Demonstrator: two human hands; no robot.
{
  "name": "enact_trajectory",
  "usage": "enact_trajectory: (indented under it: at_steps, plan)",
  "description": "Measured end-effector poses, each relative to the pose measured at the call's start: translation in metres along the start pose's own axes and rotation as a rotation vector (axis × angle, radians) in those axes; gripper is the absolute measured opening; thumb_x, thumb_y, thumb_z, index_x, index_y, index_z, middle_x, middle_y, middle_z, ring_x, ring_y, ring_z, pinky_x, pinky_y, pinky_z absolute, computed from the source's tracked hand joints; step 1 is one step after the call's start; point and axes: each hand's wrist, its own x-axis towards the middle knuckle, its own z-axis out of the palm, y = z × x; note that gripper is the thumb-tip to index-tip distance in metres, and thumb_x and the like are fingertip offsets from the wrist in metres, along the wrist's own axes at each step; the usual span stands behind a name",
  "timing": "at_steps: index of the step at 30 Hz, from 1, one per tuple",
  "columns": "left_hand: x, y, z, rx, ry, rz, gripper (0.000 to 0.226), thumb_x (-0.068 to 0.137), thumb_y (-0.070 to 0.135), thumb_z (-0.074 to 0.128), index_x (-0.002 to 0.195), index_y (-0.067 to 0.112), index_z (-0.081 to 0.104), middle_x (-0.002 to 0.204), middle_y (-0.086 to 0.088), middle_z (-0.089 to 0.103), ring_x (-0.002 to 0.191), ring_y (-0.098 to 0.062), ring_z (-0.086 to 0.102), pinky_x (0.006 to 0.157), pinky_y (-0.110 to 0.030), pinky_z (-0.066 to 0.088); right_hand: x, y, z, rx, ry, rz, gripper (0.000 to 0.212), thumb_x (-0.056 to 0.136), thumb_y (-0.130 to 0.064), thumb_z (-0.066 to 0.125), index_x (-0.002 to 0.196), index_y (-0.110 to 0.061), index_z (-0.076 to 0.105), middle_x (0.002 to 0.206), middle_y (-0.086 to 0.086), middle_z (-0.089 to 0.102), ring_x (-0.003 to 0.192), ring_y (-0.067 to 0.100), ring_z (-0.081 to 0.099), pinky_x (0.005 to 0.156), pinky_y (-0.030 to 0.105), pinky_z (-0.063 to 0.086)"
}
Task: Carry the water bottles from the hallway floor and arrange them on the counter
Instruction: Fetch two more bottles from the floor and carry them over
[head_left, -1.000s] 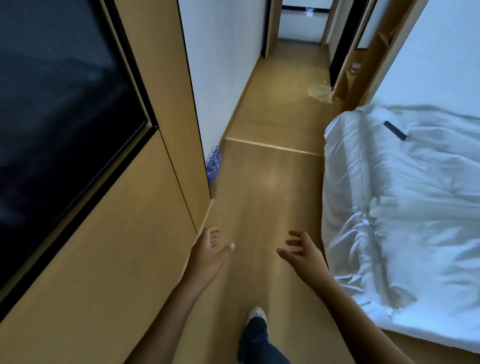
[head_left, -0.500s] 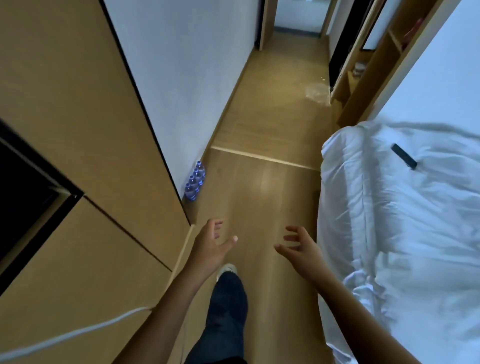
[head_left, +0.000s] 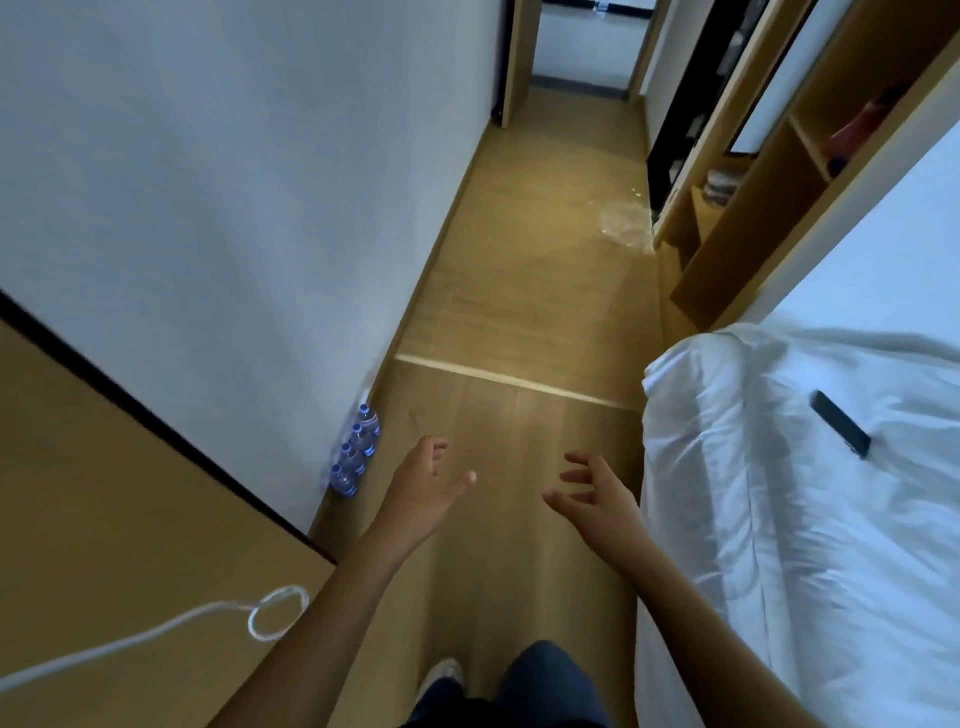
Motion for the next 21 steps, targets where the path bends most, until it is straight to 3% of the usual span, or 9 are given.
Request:
enact_trajectory:
  at_steps: [10, 16, 21]
  plan:
    - [0.163, 0.046, 0.006, -0.124, 0.213, -0.170, 0.053, 0.087, 0.019, 0.069, 0.134, 0.015, 0.044, 0.125, 0.003, 0.047, 0.112, -0.013, 0.048, 0.089, -0.024, 0.038, 0.229, -0.043, -0.037, -0.108, -0.244, -0.069, 0.055, 0.089, -0.034, 0.069, 0.138, -0.026, 0.043, 0.124, -0.004, 0.054, 0.095, 0.006, 0.057, 0.064, 0.015, 0.042]
    - [0.228, 0.063, 0.005, -0.184, 0.367, -0.353, 0.049, 0.087, 0.022, 0.069, 0.130, 0.019, 0.045, 0.132, -0.004, 0.051, 0.117, -0.021, 0.052, 0.101, -0.039, 0.043, 0.353, -0.081, -0.041, -0.194, -0.450, -0.125, 0.047, 0.087, -0.037, 0.072, 0.127, -0.034, 0.046, 0.119, -0.004, 0.057, 0.092, 0.003, 0.058, 0.066, 0.018, 0.044]
    - [0.252, 0.056, -0.002, -0.212, 0.523, -0.460, 0.051, 0.088, 0.027, 0.068, 0.132, 0.019, 0.046, 0.129, -0.002, 0.052, 0.110, -0.015, 0.052, 0.086, -0.027, 0.039, 0.419, -0.116, -0.010, -0.260, -0.620, -0.180, 0.053, 0.086, -0.029, 0.075, 0.132, -0.023, 0.050, 0.119, -0.001, 0.058, 0.088, 0.003, 0.060, 0.063, 0.008, 0.041]
